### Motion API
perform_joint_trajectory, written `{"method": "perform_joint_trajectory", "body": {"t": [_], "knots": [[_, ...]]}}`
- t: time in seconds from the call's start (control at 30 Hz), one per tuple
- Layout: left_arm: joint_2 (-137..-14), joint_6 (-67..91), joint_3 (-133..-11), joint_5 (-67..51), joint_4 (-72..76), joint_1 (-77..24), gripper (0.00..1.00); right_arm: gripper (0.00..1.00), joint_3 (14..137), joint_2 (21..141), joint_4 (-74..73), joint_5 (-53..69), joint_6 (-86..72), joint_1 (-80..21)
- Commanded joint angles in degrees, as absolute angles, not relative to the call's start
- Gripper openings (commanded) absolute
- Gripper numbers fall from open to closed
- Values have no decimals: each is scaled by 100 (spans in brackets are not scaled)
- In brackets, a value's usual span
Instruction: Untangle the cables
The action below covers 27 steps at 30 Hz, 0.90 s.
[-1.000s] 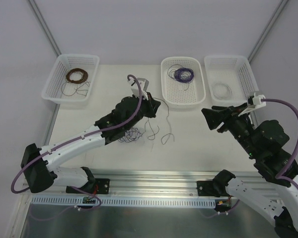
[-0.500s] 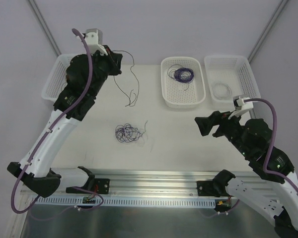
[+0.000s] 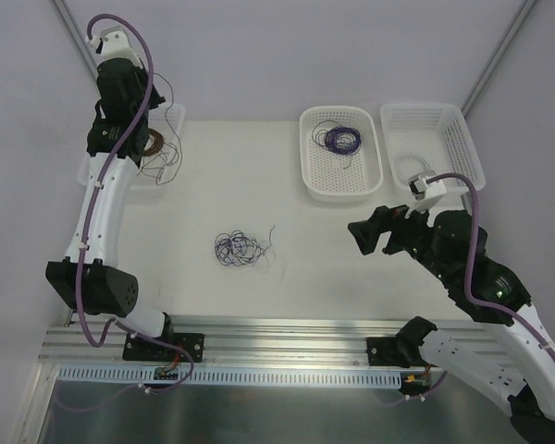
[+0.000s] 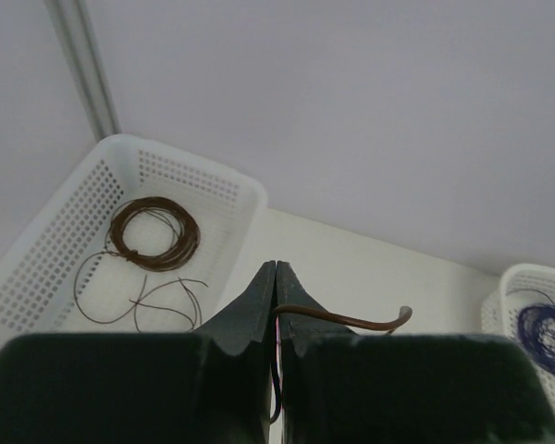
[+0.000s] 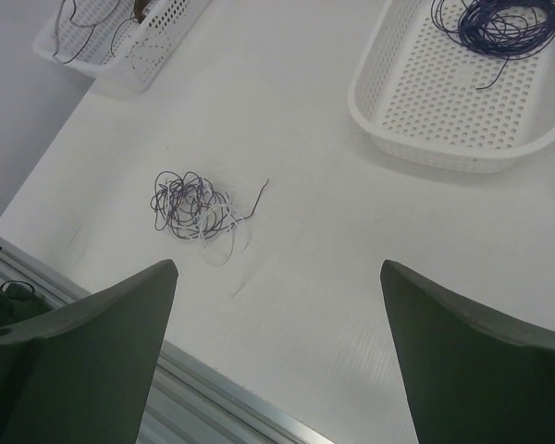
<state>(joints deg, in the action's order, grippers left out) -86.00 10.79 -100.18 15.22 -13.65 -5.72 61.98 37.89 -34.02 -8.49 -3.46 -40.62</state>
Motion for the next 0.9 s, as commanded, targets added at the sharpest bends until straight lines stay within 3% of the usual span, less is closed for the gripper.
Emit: {"method": "perform_joint_trajectory", "body": {"t": [0.0,0.27,0.5,0.53,0.57,0.63,0.67,0.8,0.87], "knots": [[-8876,853,-10616,1345,-1292,-133,0,97,6170,4068,-3208,-563,-115,-4069],[-10457,852,-11443,1266,-1292,764,0,97,6284,4824,-3094,-123,141,-4078],[-11592,1036,-11488,2292,-1283,1045,1,97,6407,5449,-2962,298,158,-4061],[-11680,1089,-11426,2355,-1292,1089,5,97,6416,5484,-2953,334,158,-4061],[-11698,1133,-11356,2390,-1301,1142,19,97,6433,5545,-2962,360,176,-4069],[-11611,1353,-11093,2443,-1309,1317,38,97,6442,5581,-2970,457,193,-4061],[-11549,1458,-10987,2382,-1336,1379,54,97,6434,5581,-2988,474,185,-4069],[-11058,1863,-10425,1943,-1353,1538,79,97,6320,5485,-2988,501,106,-4061],[-10698,1924,-10266,1462,-1362,1547,85,97,6188,5432,-2936,501,79,-4069]]}}
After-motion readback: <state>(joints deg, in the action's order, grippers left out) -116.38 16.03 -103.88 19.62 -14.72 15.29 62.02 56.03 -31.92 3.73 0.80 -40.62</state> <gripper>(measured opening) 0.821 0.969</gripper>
